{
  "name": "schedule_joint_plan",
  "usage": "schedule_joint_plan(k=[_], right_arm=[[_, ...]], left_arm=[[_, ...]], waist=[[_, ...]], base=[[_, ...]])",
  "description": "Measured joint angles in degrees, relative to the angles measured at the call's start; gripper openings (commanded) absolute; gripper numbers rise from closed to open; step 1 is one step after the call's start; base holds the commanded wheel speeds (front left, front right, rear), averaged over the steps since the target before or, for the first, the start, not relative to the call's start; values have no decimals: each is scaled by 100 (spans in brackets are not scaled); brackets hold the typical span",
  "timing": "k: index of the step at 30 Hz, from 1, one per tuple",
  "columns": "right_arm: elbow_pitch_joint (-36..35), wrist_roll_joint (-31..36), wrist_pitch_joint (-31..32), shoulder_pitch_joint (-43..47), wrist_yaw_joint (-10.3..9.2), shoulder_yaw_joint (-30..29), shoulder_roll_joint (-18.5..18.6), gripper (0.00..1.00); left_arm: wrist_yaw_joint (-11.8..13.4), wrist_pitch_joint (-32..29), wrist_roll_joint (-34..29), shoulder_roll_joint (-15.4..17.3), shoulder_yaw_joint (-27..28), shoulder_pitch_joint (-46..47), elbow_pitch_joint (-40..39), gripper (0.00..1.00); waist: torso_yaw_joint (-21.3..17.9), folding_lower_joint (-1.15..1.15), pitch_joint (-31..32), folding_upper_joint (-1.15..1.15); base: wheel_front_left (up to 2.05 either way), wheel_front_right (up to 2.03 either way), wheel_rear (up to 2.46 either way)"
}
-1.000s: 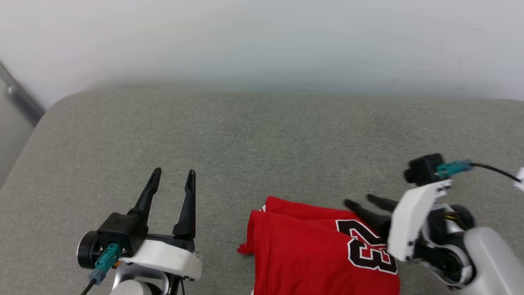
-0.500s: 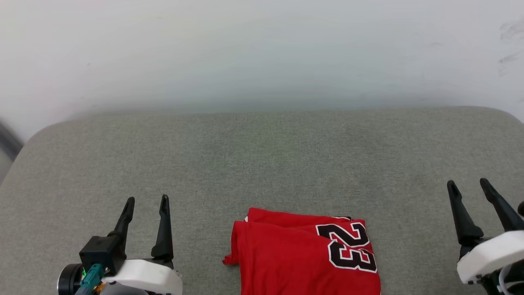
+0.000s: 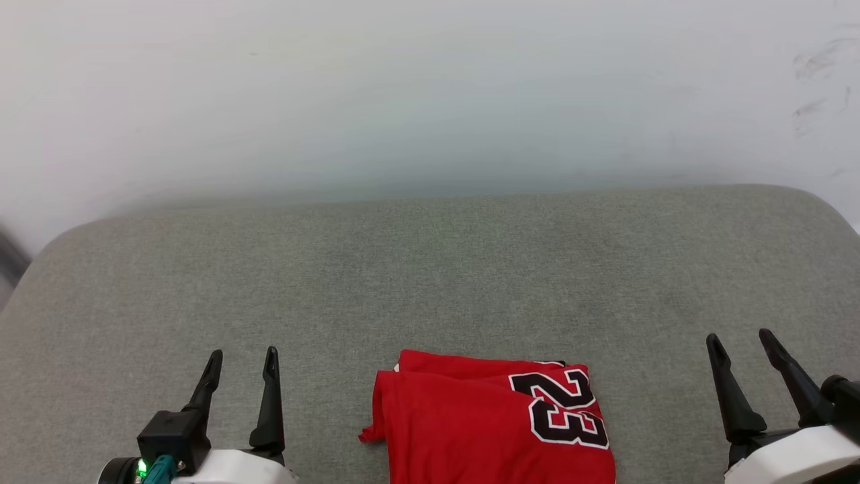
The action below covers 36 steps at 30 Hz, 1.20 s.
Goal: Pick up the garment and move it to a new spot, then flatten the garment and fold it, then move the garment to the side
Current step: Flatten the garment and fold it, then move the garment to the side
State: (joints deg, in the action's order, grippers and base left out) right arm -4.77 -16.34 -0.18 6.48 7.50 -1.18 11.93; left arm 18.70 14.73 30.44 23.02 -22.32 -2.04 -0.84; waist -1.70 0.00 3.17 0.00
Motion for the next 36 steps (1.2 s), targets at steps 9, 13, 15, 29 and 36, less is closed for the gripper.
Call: schedule_joint_plan(k=[9,13,15,29,36], right_arm=[[-91,7,118,-19,0,-7,-22,100],[-92,-101,272,-24,0,-52,-7,100],[-64,-234,408,-26,0,-133,42,100],[905,-2268,3716,-277,-1,-1365,611,100],[1213,-2476,5701,-554,-1,-2024,-243,100]], left_arm=[[-40,1,49,-32,16,25,68,100],[-59,8,52,-59,44,41,91,100],[-62,9,51,-75,78,71,89,100],[-187,18,-192,-405,396,208,-63,100],[-359,19,-412,-625,525,447,-96,100]], waist=[[-57,0,-79,0],[-52,0,-114,0],[-45,0,-140,0],[307,0,-419,0],[620,1,-717,0]], base=[[0,0,0],[0,0,0],[0,0,0],[0,0,0],[0,0,0]])
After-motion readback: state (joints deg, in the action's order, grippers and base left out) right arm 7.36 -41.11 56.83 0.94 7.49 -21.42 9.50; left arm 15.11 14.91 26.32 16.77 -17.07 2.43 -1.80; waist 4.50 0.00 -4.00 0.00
